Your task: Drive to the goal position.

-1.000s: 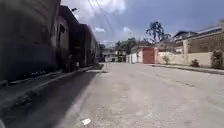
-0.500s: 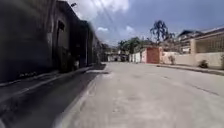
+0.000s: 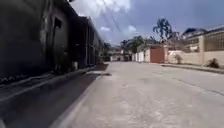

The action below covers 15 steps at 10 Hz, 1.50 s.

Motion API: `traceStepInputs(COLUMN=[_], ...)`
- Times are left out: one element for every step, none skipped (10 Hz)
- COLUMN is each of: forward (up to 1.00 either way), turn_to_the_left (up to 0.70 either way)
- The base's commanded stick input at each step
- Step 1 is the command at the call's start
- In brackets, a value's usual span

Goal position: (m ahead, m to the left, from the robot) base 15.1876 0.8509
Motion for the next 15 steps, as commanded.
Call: traceStepInputs(forward=[1.0,1.0,1.0,1.0,1.0,1.0,1.0,1.0,1.0,1.0,1.0,1.0,1.0,1.0,1.0], turn_to_the_left=[0.0,0.0,0.0,0.0,0.0,0.0,0.0,0.0,0.0,0.0,-0.01,-0.12,-0.27,-0.39,-0.38])
